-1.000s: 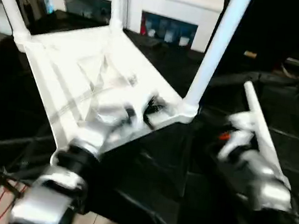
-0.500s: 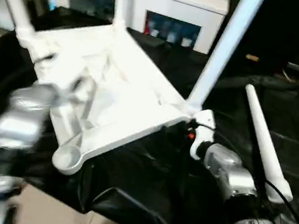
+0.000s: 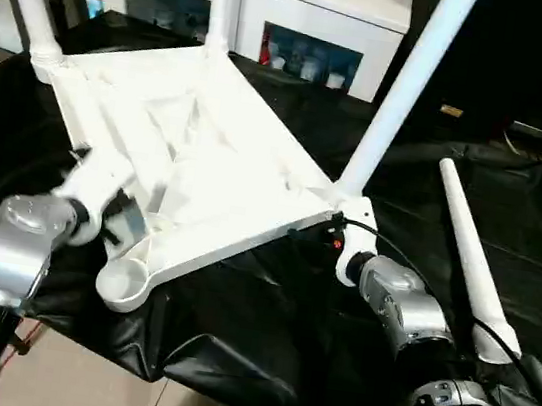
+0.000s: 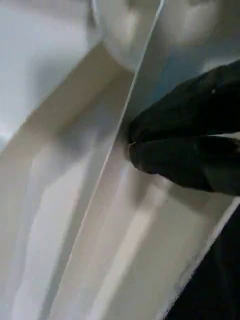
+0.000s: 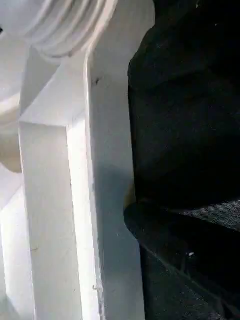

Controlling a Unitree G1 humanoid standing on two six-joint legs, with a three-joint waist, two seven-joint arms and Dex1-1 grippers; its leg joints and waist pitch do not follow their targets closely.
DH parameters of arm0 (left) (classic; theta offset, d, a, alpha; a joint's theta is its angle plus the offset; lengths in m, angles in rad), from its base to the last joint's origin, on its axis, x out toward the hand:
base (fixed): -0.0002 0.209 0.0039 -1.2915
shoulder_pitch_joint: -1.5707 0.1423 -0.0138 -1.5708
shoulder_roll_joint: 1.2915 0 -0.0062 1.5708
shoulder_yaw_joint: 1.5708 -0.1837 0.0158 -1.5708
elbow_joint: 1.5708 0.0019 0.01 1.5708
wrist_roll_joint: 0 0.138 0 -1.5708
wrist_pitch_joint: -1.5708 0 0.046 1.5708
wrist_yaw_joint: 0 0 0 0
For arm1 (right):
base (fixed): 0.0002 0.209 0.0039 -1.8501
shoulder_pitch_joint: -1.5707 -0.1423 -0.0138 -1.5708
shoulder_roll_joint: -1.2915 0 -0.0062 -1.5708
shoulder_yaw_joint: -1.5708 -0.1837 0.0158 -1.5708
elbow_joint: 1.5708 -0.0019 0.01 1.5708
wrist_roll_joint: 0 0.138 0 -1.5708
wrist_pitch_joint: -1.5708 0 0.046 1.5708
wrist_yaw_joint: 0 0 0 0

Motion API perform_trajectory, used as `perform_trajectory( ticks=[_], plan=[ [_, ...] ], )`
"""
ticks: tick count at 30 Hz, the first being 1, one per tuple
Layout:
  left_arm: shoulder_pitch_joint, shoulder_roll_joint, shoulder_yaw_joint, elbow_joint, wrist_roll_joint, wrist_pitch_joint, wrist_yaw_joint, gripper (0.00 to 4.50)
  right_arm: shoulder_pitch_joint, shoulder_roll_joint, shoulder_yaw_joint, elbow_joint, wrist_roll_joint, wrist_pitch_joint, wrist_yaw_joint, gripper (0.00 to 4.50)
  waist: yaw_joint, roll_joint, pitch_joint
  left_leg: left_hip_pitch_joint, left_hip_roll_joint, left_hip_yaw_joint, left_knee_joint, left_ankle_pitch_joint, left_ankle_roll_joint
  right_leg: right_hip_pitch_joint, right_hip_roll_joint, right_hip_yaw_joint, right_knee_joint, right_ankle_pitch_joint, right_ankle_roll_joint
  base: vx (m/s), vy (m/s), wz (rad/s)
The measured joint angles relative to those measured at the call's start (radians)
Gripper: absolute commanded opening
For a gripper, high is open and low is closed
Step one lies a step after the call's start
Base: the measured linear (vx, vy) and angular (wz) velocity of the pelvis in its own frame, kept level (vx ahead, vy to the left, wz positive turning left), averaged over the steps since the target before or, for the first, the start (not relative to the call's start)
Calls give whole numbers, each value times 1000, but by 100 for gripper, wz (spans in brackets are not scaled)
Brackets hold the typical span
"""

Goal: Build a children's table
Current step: Rotate table base

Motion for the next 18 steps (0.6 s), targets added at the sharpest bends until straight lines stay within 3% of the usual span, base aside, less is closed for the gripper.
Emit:
perform_trajectory(
  ticks=[10, 15, 18],
  plan=[
    [32, 60, -135, -150, -128, 76, -281, 7, -5, -4, -2, 24, -12, -12, -20, 404, -2, 0, 0, 1, -1, 0, 1, 0, 0, 1, 0, 2, 0, 0, 0, 0, 0, 0],
    [2, -27, -198, -152, -152, 76, -312, 7, -3, -29, -13, 18, -13, -2, -34, 404, -3, 0, 0, 1, -1, 0, 1, 1, -1, 1, 0, 2, 1, 0, 0, 0, 0, 0],
    [-31, -126, -243, -103, -153, 30, -308, 7, 27, -60, -23, -61, -19, 34, -56, 404, -3, 2, 1, 1, -4, 1, 1, 1, -1, 1, 0, 2, 1, 0, 0, 0, 0, 0]
  ],
)
